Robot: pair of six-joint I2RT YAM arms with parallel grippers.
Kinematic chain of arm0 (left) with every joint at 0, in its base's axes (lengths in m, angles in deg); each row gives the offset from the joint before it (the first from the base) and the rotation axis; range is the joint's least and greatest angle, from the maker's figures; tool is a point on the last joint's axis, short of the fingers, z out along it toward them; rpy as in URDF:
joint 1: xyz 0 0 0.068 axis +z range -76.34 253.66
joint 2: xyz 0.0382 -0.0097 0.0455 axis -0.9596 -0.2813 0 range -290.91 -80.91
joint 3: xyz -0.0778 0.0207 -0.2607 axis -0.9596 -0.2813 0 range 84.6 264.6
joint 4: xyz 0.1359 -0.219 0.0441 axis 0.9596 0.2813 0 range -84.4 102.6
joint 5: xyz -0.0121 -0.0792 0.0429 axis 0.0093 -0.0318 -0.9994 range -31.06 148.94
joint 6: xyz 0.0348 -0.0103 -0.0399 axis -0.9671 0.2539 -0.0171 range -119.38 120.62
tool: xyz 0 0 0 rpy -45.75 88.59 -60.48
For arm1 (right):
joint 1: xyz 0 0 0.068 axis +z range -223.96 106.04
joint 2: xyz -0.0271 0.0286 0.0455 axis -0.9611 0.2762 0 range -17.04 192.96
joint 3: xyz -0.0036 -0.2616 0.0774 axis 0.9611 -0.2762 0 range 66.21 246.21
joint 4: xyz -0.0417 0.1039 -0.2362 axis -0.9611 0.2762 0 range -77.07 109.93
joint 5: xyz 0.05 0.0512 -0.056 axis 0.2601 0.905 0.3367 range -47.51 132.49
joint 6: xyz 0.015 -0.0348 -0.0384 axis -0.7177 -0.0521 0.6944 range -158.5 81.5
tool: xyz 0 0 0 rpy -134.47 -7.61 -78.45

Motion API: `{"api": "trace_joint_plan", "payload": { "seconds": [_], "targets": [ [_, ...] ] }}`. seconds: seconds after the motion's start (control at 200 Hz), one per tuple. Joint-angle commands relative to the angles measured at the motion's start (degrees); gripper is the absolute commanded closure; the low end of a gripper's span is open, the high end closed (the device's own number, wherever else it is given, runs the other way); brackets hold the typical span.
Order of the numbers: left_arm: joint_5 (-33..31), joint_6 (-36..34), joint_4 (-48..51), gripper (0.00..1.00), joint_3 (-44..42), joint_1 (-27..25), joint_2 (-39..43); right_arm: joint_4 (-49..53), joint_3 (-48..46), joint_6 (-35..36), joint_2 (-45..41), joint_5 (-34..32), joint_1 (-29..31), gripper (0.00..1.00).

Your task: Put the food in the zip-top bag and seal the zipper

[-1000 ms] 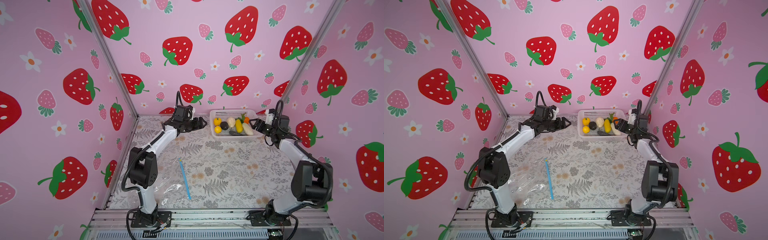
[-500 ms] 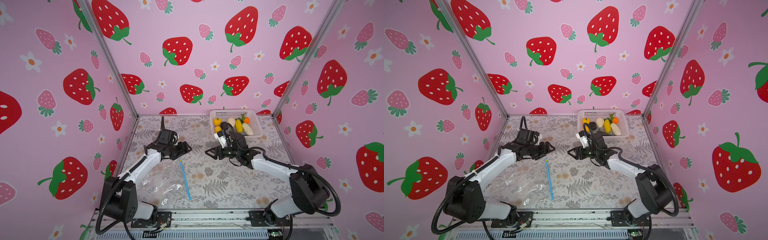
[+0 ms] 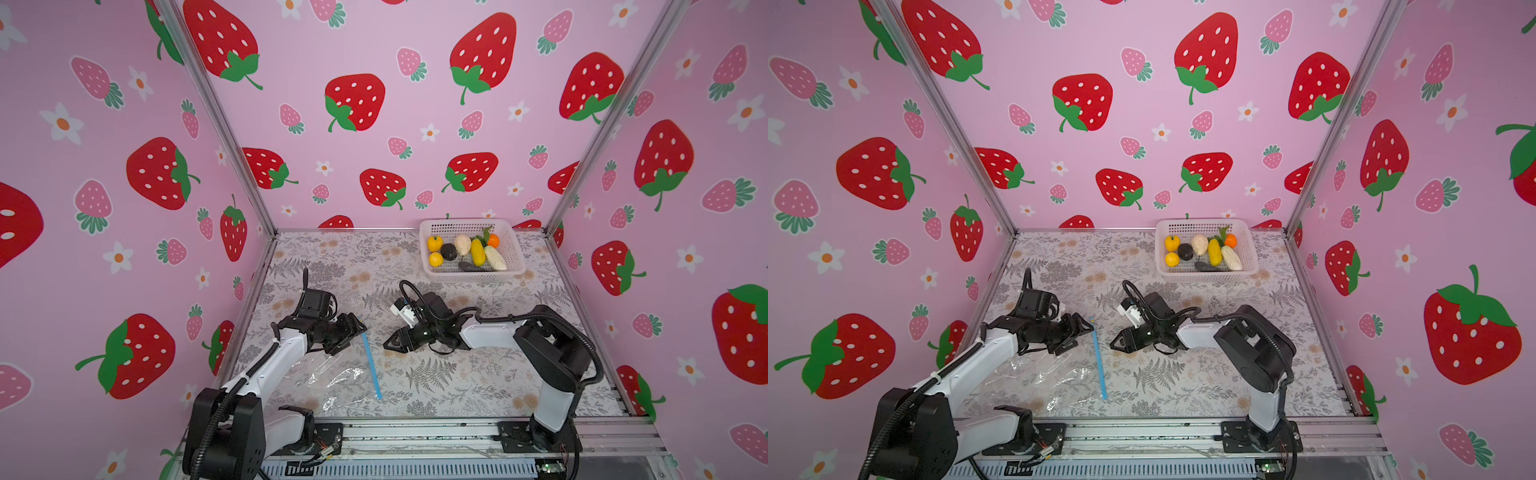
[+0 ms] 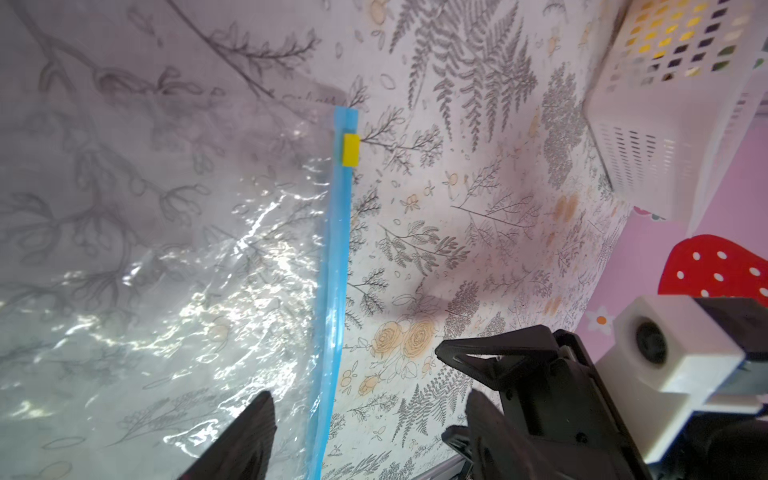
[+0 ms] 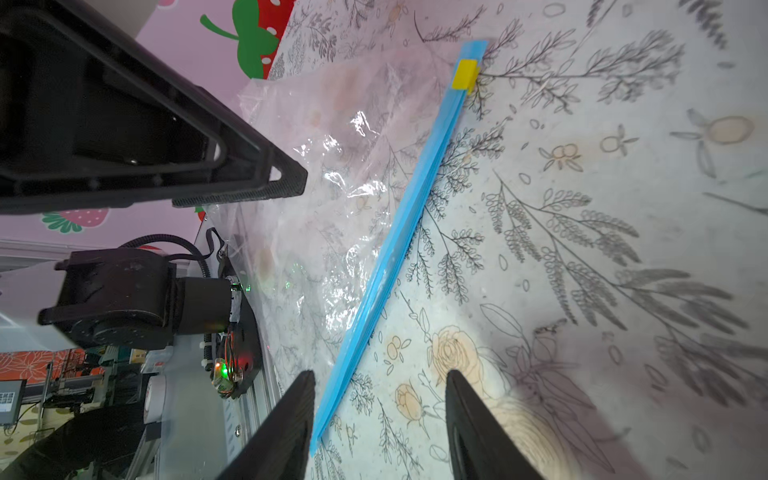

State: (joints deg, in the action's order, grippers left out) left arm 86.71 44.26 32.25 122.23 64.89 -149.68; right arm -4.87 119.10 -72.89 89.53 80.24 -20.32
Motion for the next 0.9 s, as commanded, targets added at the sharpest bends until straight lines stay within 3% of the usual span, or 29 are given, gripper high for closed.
{"api": "trace_joint_plan", "payload": {
  "seconds": [0.0, 0.27, 0.895],
  "targets": [
    [2.0, 3.0, -2.9, 0.26, -2.9, 0.8, 1.0, -2.0, 2.2, 0.2, 2.2, 1.7, 1.0, 0.52],
    [2.4, 4.2, -4.6, 0.27, -6.5, 1.8, 1.6, -6.8, 4.2, -3.2, 7.6, 6.7, 2.9, 0.59],
    [2.6, 6.6, -9.7, 0.27, -12.5, 4.0, 1.6, -8.3, 6.8, -5.5, 12.5, 9.3, 4.1, 0.64]
  ]
}}
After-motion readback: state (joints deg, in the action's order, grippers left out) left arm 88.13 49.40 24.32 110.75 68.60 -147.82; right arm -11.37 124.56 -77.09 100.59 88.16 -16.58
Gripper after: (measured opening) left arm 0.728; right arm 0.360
